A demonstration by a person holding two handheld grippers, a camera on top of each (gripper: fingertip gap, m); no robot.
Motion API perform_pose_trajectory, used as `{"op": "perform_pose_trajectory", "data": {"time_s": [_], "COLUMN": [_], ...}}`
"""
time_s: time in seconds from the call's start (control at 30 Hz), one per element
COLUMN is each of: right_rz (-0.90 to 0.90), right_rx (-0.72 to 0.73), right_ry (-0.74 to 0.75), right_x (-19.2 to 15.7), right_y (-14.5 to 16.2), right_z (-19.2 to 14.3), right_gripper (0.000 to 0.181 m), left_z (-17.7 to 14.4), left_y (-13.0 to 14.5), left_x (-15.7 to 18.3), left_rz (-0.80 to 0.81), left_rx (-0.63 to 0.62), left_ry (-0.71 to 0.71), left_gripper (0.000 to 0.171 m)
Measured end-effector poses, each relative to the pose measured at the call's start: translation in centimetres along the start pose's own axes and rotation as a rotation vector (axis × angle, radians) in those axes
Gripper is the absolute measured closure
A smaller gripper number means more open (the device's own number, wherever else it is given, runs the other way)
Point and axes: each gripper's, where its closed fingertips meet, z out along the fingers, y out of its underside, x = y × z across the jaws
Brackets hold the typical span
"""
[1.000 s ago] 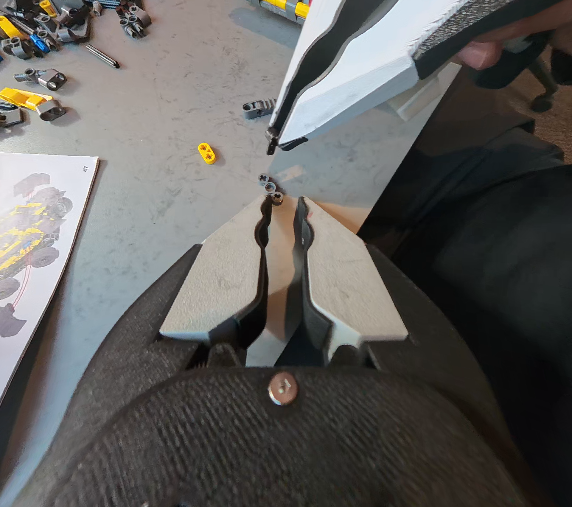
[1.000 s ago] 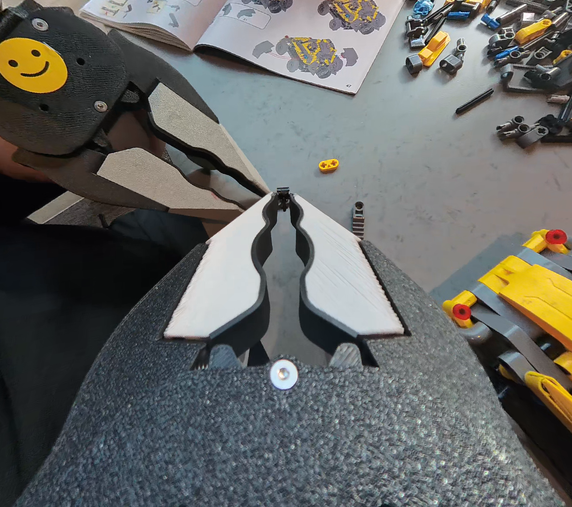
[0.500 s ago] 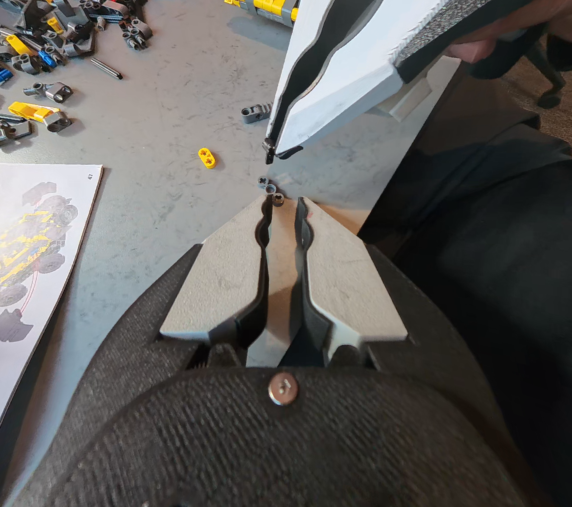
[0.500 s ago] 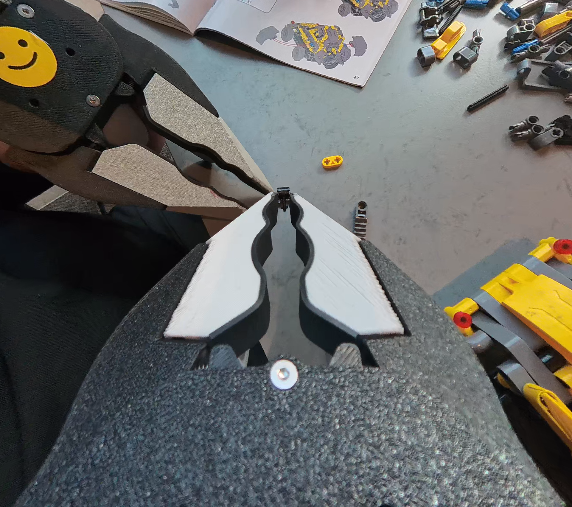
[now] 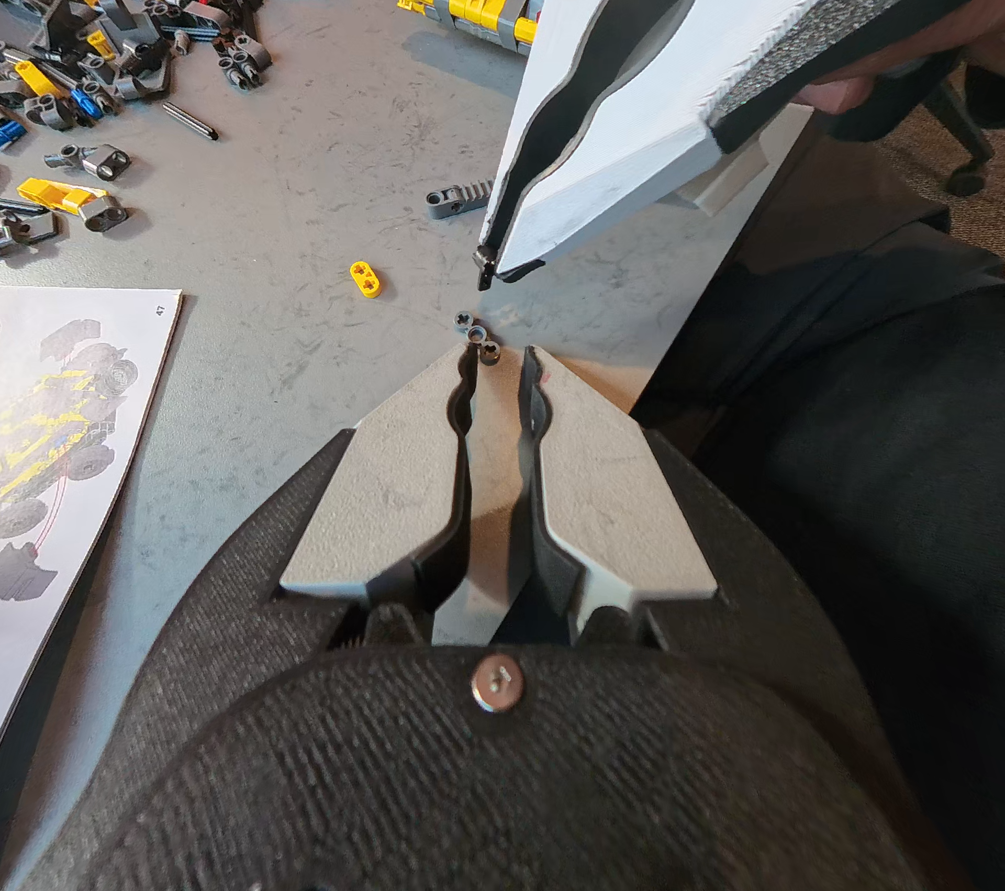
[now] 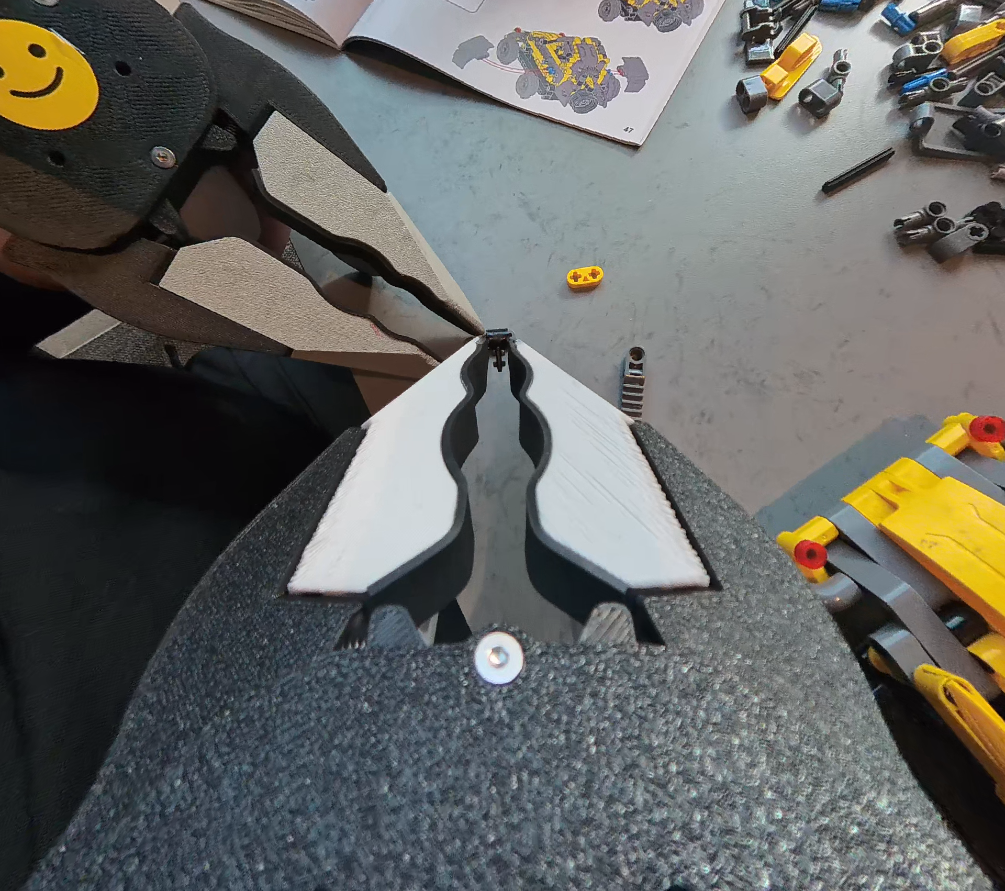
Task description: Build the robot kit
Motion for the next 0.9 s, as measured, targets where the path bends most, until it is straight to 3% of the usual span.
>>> {"op": "perform_pose_trajectory", "data": {"time_s": [0.6,0.9], "right_rz": [-0.021,-0.092], "right_rx": [-0.032,-0.082], "right_ry": [0.021,0.033], "right_x": [0.2,0.4], "right_y": [0.2,0.3], "right_z": [0.9,1.3], "right_gripper": [0.174,0.174], "left_z": [-0.1,-0.1], "left_y": [-0.1,-0.1], "left_x": [-0.3,-0.6], "left_rz": [-0.020,-0.027], "left_rx": [0.017,0.018], "left_ry": [0.008,-0.002], "left_gripper": [0.167,0.162]}}
